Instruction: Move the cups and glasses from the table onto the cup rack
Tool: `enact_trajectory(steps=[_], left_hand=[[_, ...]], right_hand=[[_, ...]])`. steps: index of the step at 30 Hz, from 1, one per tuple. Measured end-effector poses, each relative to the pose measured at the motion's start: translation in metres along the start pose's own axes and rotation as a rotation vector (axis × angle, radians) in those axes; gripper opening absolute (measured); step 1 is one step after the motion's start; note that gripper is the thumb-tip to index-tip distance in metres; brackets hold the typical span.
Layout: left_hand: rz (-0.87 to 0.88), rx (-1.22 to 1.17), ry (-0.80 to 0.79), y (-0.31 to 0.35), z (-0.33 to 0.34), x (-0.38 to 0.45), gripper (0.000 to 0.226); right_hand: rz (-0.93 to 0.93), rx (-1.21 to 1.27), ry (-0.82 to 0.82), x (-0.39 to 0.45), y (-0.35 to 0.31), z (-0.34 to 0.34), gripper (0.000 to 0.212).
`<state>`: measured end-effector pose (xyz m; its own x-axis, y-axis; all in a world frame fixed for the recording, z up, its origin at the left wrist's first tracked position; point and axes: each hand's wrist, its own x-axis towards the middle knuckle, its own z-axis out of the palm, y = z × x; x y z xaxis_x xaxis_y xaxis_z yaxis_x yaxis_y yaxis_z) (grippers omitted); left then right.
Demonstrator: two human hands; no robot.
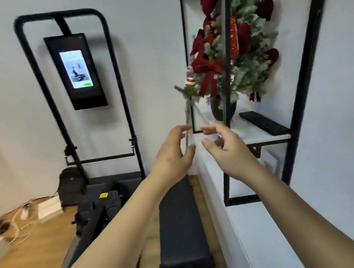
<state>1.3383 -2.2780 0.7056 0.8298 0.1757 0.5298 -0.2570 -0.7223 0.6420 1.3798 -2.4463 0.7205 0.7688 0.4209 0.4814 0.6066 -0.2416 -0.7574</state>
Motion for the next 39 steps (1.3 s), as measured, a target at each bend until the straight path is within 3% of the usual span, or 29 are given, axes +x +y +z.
enact_trajectory(steps=[8,14,20,25,32,39], left_hand=[[-0.323,0.181,0.297,-0.060,-0.214,-0.234,0.041],[-0.600,0.342,0.522,-0.050,-0.356,-0.450,0.042],[-0.828,0.483,0.744,-0.019,-0.447,-0.624,0.046],[-0.951,0.547,0.894,-0.009,-0.504,-0.721,0.045],[-1.029,0.576,0.906,-0.063,-0.590,-0.792,0.046],[-1.044,0.494,0.769,-0.168,-0.717,-0.819,0.046]], right_hand=[[-0.126,0.252,-0.381,-0.111,-0.135,0.222,0.024],[-0.206,0.387,-0.667,-0.247,-0.255,0.365,0.031],[-0.334,0.480,-0.942,-0.366,-0.361,0.474,0.037],[-0.386,0.514,-1.063,-0.436,-0.428,0.543,0.039],[-0.416,0.510,-1.077,-0.484,-0.496,0.657,0.042],[-0.268,0.469,-1.055,-0.467,-0.555,0.791,0.041]])
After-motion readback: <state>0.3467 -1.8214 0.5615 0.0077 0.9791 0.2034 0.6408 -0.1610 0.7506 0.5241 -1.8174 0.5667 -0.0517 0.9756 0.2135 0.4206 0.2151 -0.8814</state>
